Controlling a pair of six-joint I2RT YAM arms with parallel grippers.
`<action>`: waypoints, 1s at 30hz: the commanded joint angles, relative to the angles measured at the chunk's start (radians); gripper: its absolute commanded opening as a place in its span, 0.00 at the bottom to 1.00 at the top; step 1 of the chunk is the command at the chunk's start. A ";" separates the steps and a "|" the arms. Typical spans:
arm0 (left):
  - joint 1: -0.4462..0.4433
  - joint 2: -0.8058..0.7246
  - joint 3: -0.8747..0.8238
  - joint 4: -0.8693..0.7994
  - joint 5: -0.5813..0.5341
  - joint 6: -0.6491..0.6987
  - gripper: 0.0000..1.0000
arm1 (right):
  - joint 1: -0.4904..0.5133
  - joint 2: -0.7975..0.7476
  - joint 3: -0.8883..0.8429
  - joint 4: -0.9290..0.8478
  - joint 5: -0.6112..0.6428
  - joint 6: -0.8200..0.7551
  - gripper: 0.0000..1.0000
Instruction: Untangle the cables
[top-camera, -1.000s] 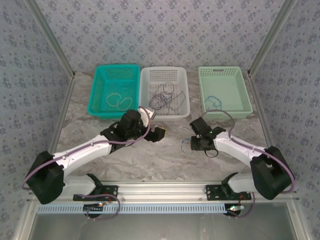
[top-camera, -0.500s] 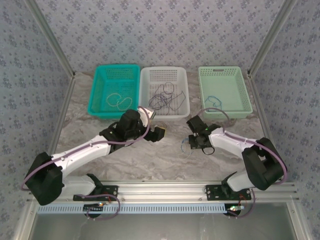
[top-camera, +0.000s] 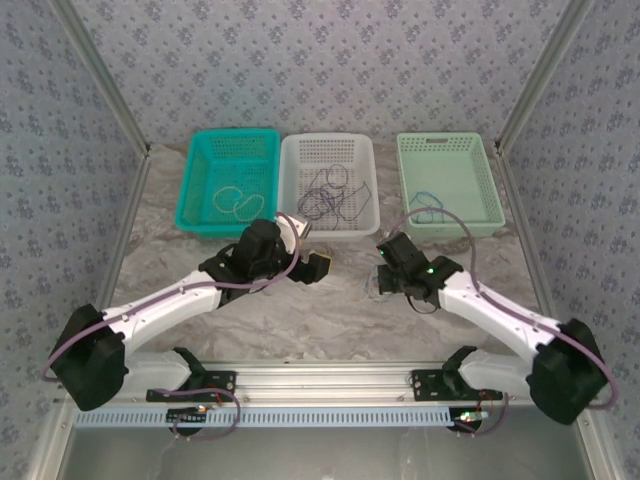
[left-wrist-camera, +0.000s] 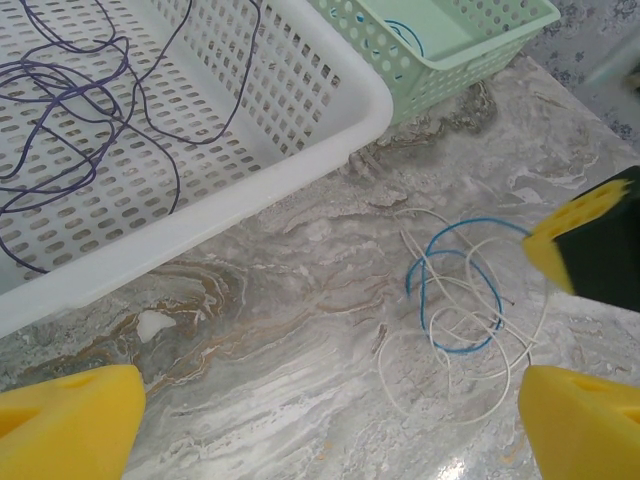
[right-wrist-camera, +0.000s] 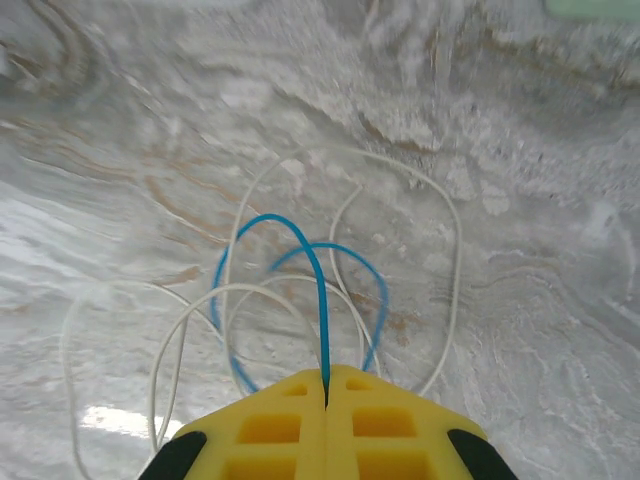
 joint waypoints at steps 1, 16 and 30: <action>-0.008 0.000 0.024 0.024 0.044 0.004 0.96 | 0.028 -0.083 0.041 -0.079 0.033 -0.033 0.02; -0.091 0.101 0.110 0.023 0.154 0.101 0.94 | 0.114 -0.153 0.095 -0.125 -0.030 -0.139 0.00; -0.090 0.246 0.164 0.076 0.294 0.194 0.76 | 0.131 -0.262 0.038 -0.061 -0.075 -0.176 0.00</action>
